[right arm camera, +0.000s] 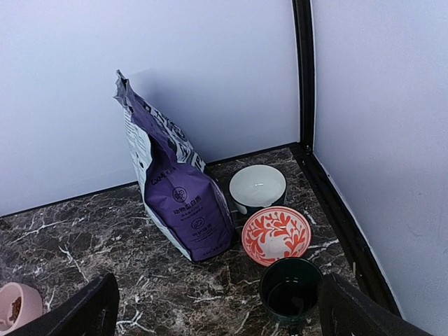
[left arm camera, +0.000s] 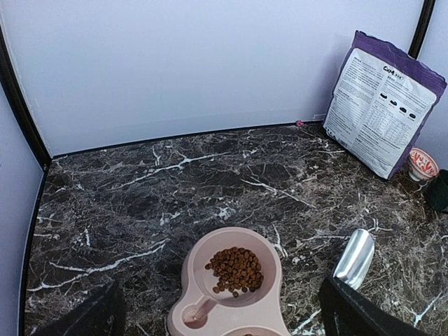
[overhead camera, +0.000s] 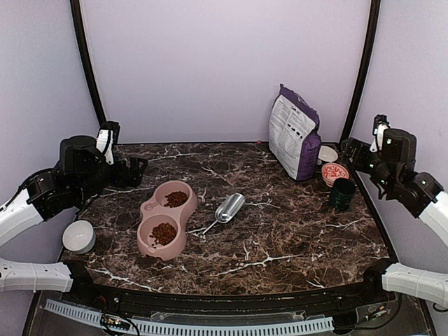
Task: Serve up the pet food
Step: Reset both arms
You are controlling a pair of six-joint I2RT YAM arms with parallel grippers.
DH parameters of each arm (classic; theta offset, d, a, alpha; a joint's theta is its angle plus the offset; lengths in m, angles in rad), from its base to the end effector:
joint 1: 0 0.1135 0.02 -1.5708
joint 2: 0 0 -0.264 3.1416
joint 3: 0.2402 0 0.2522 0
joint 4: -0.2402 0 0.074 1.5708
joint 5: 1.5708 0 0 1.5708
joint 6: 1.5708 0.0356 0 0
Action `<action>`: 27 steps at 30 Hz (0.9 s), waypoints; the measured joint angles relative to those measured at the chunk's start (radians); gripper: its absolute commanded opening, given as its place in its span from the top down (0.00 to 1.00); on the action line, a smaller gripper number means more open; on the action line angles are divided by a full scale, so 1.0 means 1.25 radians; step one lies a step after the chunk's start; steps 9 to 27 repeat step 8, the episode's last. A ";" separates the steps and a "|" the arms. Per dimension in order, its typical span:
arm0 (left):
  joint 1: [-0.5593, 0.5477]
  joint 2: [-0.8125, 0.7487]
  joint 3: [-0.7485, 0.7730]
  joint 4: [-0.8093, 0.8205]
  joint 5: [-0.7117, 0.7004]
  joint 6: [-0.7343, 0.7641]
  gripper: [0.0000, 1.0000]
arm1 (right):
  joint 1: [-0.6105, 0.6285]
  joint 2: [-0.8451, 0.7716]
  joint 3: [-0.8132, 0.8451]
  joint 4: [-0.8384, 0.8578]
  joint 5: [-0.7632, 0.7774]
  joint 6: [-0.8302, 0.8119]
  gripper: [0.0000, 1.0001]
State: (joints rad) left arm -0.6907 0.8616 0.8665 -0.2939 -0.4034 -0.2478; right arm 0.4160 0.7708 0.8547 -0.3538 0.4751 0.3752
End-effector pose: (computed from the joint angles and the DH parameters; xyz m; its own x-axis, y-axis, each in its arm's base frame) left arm 0.1593 -0.1135 0.3446 -0.2855 -0.0566 -0.9567 0.2330 0.9642 -0.1266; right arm 0.1635 0.0544 0.3496 -0.2108 0.2631 -0.9414 0.1302 0.9621 0.2397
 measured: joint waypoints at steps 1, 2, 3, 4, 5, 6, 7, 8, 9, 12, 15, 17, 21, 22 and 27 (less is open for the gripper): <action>0.000 -0.001 0.000 0.000 0.000 0.000 0.01 | 0.000 0.000 0.000 0.002 -0.001 0.000 0.00; 0.000 -0.001 0.000 0.000 0.000 0.000 0.01 | 0.000 0.000 0.000 0.006 -0.003 -0.002 0.00; 0.000 -0.001 0.000 0.000 0.000 0.000 0.01 | 0.000 0.000 0.000 0.009 -0.003 -0.004 0.00; 0.000 -0.002 -0.001 0.000 0.000 0.000 0.01 | 0.000 -0.001 0.000 0.013 -0.005 -0.005 0.00; 0.000 -0.002 -0.001 0.001 0.000 0.000 0.01 | 0.000 -0.002 0.000 0.017 -0.005 -0.006 0.00; 0.000 -0.002 -0.003 0.001 -0.001 0.000 0.01 | 0.000 -0.004 0.000 0.023 -0.006 -0.007 0.00; 0.000 -0.002 -0.004 0.000 -0.001 0.000 0.01 | 0.000 -0.005 0.000 0.026 -0.006 -0.006 0.00; 0.000 -0.002 -0.005 0.001 -0.001 0.000 0.01 | 0.000 -0.006 0.001 0.029 -0.005 -0.006 0.00; 0.000 -0.002 -0.005 0.001 -0.001 0.000 0.01 | 0.000 -0.006 0.001 0.029 -0.005 -0.006 0.00; 0.000 -0.002 -0.005 0.001 -0.001 0.000 0.01 | 0.000 -0.006 0.001 0.029 -0.005 -0.006 0.00; 0.000 -0.002 -0.005 0.001 -0.001 0.000 0.01 | 0.000 -0.006 0.001 0.029 -0.005 -0.006 0.00; 0.000 -0.002 -0.005 0.001 -0.001 0.000 0.01 | 0.000 -0.006 0.001 0.029 -0.005 -0.006 0.00; 0.000 -0.002 -0.005 0.001 -0.001 0.000 0.01 | 0.000 -0.006 0.001 0.029 -0.005 -0.006 0.00; 0.000 -0.002 -0.005 0.001 -0.001 0.000 0.01 | 0.000 -0.006 0.001 0.029 -0.005 -0.006 0.00; 0.000 -0.002 -0.005 0.001 -0.001 0.000 0.01 | 0.000 -0.006 0.001 0.029 -0.005 -0.006 0.00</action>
